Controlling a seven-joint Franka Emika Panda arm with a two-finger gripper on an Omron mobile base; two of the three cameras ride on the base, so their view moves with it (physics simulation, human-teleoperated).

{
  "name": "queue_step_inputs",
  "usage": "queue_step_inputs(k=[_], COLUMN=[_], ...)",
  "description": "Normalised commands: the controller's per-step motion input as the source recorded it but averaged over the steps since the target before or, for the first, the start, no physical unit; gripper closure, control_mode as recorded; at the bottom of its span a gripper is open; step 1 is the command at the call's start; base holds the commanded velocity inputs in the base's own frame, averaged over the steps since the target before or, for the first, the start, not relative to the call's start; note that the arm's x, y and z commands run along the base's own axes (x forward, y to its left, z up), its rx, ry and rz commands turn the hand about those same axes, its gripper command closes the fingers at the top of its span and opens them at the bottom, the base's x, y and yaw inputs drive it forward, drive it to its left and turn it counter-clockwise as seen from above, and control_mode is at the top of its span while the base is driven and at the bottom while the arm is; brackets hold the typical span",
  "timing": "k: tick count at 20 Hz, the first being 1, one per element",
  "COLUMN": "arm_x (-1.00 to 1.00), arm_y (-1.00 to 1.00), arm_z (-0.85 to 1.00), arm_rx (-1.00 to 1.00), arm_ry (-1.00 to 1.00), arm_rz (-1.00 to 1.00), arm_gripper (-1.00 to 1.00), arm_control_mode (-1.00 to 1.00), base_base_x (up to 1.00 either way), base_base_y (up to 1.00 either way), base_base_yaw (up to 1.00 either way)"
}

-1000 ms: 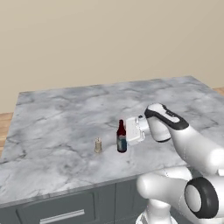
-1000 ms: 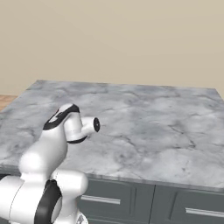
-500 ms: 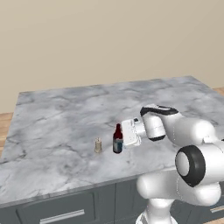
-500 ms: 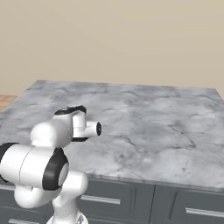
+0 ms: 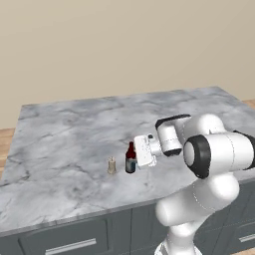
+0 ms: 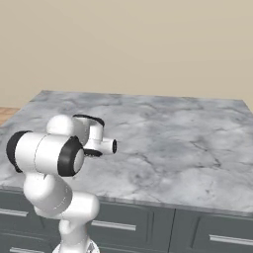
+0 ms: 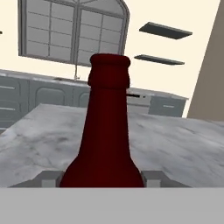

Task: Get the candle and the beer from the cabinet and move them to the dining counter.

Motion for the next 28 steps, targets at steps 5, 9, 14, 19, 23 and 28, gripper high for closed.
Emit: queue_step_inputs(k=[5, 9, 14, 19, 23, 28], arm_x=[0.36, 0.19, 0.00, 0.00, 0.00, -0.10], arm_y=[0.13, 0.07, 0.14, 0.17, 0.10, 0.05], arm_z=[-0.26, -0.32, -0.43, -0.51, -0.56, -0.55], arm_rx=[0.08, 0.06, 0.01, 0.00, 0.00, 0.00], arm_ry=[0.00, 0.00, -0.03, -0.06, -0.09, -0.19], arm_rz=[0.00, 0.00, 0.01, 0.00, 0.00, 0.00], arm_gripper=[1.00, 1.00, 1.00, 1.00, 1.00, 1.00], arm_control_mode=[-1.00, -1.00, -1.00, -1.00, -1.00, -1.00], base_base_x=[0.00, 0.00, 0.00, 0.00, 0.00, 0.00], base_base_y=[0.00, 0.00, 0.00, 0.00, 0.00, 0.00], base_base_yaw=[0.00, 0.00, 0.00, 0.00, 0.00, 0.00])
